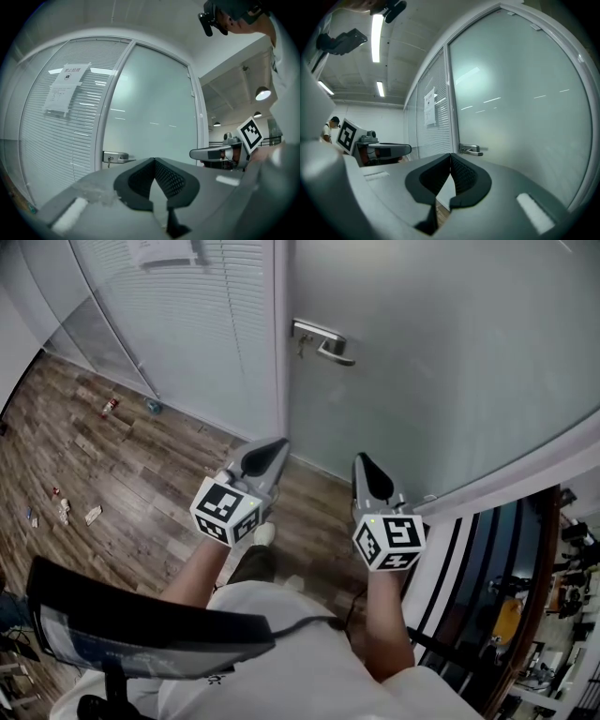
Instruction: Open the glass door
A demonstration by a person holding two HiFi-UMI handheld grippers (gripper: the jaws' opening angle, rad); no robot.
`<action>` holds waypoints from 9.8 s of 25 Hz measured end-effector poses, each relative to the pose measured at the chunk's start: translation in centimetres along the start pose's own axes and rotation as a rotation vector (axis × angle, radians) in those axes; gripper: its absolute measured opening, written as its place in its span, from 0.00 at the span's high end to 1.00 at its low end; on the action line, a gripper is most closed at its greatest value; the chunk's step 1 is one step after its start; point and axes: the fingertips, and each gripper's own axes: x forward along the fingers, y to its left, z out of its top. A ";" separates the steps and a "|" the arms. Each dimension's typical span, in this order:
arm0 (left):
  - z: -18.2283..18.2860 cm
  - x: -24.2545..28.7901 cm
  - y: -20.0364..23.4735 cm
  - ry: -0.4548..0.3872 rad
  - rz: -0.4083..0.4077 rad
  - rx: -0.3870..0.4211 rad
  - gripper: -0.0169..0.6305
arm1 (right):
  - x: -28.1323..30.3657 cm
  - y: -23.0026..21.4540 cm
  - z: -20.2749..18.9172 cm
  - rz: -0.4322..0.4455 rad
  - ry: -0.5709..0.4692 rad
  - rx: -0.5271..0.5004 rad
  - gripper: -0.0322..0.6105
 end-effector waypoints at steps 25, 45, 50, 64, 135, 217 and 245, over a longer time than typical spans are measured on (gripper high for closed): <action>0.2 11.3 15.7 0.009 -0.203 -0.010 0.97 | 16.6 -3.1 0.4 -0.171 0.039 0.002 0.94; -0.5 14.8 23.4 0.021 -0.230 -0.056 0.97 | 26.3 -7.0 1.4 -0.217 0.112 -0.118 0.94; -0.4 15.1 23.2 0.016 -0.222 -0.054 0.97 | 27.8 -9.1 1.1 -0.202 0.138 -0.162 0.94; 0.1 16.6 20.6 0.019 -0.134 -0.033 0.97 | 31.3 -11.9 -5.8 -0.042 0.443 -0.715 0.61; -2.4 23.3 18.6 0.119 -0.160 0.055 0.97 | 39.1 -19.3 -8.5 -0.053 0.437 -0.864 0.75; 2.5 76.9 23.3 0.062 -0.433 0.032 0.97 | 55.7 -58.0 -1.7 -0.238 0.551 -0.807 0.80; 3.0 95.7 15.5 0.118 -0.454 0.076 0.97 | 54.3 -82.5 0.7 -0.449 0.693 -0.706 0.70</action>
